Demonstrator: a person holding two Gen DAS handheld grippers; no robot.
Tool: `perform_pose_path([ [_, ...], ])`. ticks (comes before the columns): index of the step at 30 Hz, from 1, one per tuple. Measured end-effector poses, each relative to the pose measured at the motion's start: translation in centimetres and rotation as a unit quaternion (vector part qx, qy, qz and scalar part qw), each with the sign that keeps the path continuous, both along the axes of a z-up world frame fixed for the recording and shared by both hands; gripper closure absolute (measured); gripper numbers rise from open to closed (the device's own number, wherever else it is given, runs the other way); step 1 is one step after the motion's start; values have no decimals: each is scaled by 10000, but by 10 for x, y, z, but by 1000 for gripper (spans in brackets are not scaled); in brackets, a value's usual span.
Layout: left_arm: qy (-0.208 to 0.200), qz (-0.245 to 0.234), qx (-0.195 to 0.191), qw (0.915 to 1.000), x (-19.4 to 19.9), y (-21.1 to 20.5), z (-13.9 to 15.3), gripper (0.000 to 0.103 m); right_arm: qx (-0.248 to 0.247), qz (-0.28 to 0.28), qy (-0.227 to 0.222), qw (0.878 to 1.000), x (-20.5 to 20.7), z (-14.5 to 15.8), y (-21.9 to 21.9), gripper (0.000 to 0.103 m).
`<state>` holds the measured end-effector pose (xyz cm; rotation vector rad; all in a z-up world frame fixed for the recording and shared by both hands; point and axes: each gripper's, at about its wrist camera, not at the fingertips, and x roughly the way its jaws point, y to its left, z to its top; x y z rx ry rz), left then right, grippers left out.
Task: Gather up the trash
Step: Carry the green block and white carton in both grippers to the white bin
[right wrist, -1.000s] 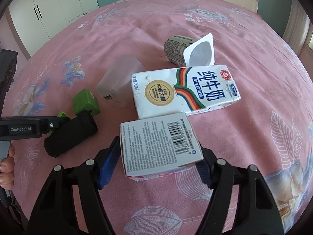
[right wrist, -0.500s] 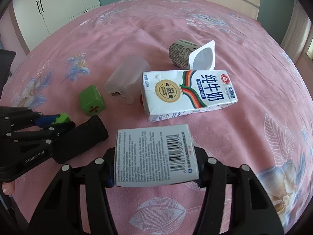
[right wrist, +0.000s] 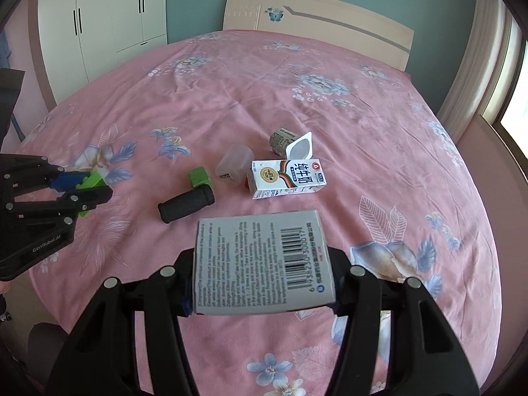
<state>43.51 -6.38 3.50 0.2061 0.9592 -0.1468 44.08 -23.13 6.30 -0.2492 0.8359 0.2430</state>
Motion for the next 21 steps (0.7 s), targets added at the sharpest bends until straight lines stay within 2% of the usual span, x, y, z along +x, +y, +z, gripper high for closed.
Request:
perform_pose_path([
  [10,-805,-355,87,9961,-98,3,94,80,-105,-144,-606,9980,-94,82,1,46],
  [21,-1412,-673,171,9875,-192,4,147,80,-185,-173,-968,9950,-189,136,8,46],
])
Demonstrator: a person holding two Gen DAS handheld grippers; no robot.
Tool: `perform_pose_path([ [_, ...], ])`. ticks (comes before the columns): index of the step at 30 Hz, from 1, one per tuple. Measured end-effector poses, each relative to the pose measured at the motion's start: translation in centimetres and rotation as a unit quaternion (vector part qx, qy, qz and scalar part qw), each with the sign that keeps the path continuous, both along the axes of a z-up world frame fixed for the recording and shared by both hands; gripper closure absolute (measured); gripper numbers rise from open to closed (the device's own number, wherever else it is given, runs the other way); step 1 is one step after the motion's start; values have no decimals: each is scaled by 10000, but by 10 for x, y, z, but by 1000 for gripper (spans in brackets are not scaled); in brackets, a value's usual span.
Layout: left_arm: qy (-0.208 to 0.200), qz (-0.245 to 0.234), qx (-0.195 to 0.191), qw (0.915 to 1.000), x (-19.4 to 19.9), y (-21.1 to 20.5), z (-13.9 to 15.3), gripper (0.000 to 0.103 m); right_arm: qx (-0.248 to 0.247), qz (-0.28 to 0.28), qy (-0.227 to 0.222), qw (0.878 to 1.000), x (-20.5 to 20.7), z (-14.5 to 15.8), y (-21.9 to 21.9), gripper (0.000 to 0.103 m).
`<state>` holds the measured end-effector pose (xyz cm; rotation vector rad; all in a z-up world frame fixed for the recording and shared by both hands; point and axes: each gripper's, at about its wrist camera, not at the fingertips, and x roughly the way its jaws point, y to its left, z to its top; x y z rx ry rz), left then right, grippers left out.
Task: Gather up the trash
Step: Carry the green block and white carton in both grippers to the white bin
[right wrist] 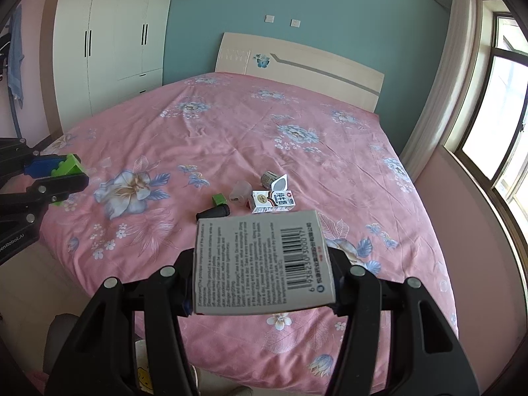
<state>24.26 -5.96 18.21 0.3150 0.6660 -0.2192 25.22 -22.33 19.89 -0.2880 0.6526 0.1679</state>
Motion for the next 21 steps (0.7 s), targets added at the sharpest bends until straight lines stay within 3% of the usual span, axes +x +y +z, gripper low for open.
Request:
perform_pose_path([
  [12,-415,-170,94,9990,-73,12,16,80,-60,85,-163,9998,-80,22,13,46],
  [21,-406,-203,247,9987,-108,20,2,80,79,263,49,9996,-113,12,23,46],
])
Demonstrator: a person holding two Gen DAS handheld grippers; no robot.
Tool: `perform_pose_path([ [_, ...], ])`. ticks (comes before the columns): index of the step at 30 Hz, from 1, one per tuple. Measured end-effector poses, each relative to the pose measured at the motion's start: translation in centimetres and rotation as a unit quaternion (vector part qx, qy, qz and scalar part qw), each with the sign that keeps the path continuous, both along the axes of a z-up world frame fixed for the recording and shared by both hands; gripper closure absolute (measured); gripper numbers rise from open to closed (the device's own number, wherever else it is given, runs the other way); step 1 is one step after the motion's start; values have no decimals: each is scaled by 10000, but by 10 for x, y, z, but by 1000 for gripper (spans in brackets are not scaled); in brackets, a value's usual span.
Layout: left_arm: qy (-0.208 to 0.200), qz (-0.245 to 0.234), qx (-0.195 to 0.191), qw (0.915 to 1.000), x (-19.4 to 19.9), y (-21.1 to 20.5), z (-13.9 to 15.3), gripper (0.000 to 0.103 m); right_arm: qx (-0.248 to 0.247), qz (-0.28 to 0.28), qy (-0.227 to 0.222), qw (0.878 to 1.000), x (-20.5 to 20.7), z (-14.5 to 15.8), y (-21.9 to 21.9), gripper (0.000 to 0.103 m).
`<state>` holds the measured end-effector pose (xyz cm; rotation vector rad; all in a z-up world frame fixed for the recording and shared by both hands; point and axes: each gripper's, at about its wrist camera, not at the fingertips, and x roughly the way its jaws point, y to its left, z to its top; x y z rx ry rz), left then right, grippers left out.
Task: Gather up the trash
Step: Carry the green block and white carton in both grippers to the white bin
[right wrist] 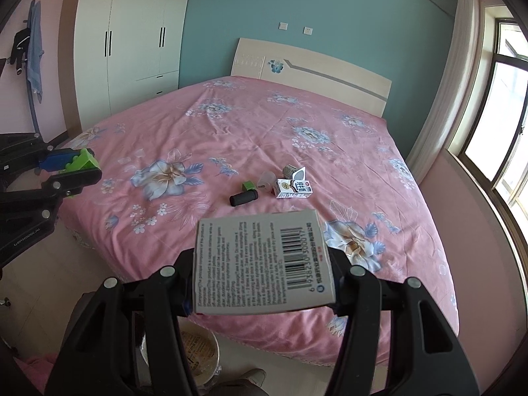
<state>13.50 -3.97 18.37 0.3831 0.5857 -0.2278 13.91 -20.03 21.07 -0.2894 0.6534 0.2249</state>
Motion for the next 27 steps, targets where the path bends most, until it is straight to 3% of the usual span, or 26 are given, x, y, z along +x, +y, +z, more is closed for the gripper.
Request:
perform_pose_path([
  [11,532,-57,191,9984,-13,5,-56,80,111,146,473,9987,-13,-51,9,46],
  [16,819,-49,319,9961,-11,4,-90,80,-156,173,561,9982,-17,-84,16,46],
  [27,1745,-62,510,9833,-2,-3,-185,80,-284,307,1250,9913,-19,-175,23,46],
])
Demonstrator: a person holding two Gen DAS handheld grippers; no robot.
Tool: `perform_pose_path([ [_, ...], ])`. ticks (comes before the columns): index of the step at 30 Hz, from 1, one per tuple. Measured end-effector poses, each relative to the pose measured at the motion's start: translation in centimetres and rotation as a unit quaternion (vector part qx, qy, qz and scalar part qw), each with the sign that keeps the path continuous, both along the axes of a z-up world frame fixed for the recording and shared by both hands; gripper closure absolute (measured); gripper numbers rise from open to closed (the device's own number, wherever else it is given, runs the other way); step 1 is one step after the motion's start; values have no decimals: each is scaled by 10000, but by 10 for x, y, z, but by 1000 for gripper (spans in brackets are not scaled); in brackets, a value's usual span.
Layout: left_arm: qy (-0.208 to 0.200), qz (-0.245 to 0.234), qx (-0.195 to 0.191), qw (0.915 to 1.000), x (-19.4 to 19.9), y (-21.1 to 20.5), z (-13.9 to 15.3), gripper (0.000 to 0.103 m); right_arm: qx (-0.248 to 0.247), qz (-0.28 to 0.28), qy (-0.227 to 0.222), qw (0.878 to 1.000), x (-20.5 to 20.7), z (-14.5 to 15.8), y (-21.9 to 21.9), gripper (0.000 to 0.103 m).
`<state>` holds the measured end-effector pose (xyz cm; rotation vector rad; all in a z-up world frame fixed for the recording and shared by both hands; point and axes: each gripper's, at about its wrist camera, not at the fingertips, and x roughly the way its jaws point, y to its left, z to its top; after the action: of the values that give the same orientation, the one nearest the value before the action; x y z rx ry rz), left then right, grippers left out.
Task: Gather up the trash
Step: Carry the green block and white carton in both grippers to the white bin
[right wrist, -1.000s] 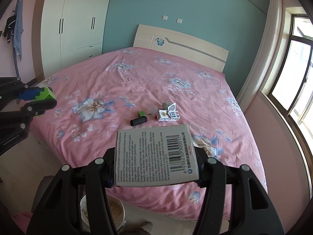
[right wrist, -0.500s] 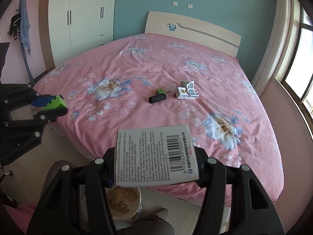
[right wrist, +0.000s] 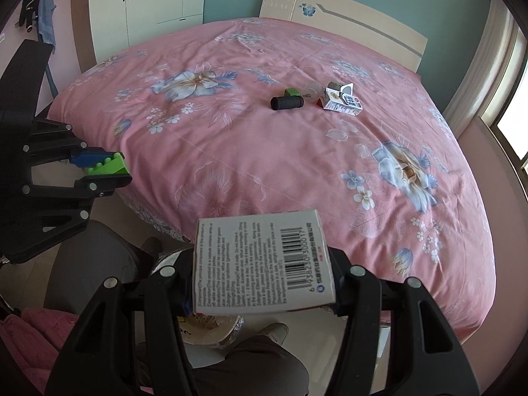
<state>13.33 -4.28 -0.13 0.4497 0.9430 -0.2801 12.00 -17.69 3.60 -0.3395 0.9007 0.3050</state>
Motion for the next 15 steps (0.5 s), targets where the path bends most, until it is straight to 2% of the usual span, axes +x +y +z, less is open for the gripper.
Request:
perform_pose_path([
  [15,1053,58,145,9943,7,-7,-101,80,17,-6,1000,9950,3,-113,3,46],
])
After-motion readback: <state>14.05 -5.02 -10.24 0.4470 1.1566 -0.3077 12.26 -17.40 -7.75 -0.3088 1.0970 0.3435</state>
